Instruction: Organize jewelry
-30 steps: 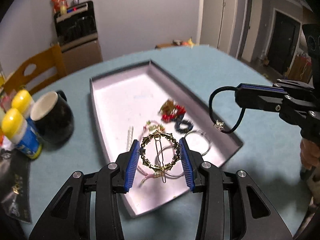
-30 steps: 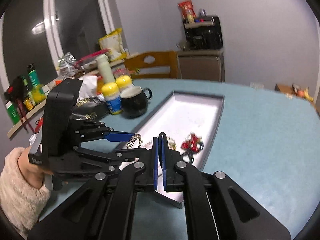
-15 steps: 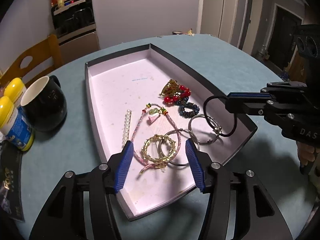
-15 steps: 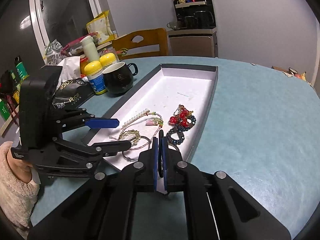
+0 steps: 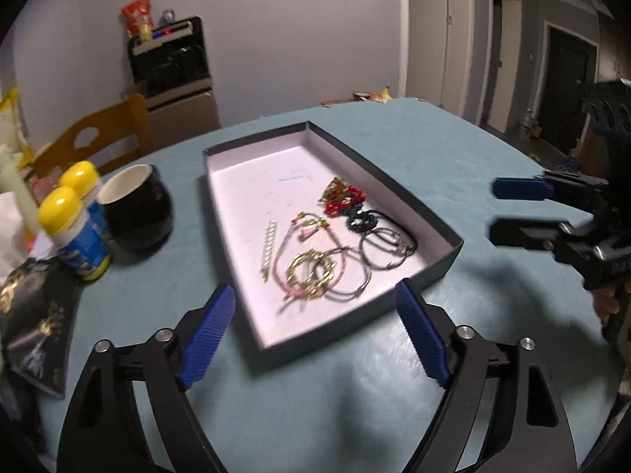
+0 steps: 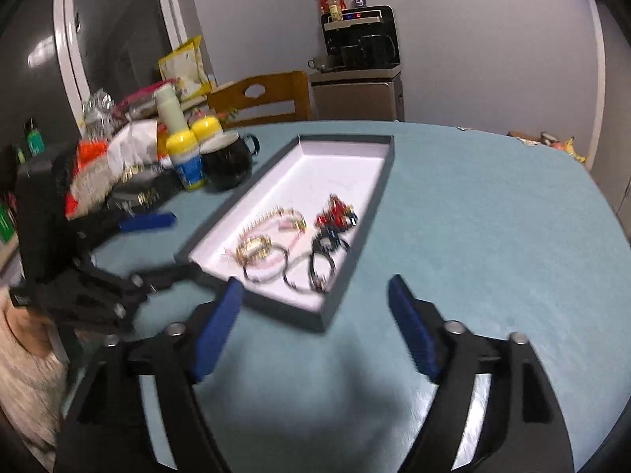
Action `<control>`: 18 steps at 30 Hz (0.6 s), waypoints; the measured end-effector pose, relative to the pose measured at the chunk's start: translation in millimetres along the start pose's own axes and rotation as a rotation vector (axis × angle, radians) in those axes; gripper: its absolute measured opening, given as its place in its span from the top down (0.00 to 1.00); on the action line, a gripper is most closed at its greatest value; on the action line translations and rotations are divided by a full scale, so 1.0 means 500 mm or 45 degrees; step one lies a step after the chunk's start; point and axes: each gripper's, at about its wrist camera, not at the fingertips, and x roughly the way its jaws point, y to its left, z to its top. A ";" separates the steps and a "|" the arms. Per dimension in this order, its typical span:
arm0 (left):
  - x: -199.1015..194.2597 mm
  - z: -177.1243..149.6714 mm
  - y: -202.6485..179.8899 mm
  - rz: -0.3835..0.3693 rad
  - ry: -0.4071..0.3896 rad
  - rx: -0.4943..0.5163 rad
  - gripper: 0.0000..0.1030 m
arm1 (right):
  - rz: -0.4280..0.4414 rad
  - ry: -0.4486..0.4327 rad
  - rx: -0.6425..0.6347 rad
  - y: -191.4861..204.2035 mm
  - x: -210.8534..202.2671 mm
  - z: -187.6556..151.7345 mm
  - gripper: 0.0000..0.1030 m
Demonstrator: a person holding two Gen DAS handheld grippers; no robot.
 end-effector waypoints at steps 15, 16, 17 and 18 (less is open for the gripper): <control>-0.013 -0.041 -0.017 0.117 -0.139 -0.012 0.13 | -0.125 -0.041 -0.074 0.019 0.012 -0.044 0.09; -0.013 -0.042 -0.019 0.124 -0.140 -0.003 0.13 | -0.125 -0.041 -0.074 0.019 0.012 -0.045 0.09; -0.012 -0.043 -0.020 0.131 -0.139 0.004 0.13 | -0.124 -0.039 -0.071 0.018 0.012 -0.045 0.09; -0.013 -0.043 -0.019 0.132 -0.139 0.003 0.13 | -0.124 -0.043 -0.070 0.018 0.011 -0.044 0.09</control>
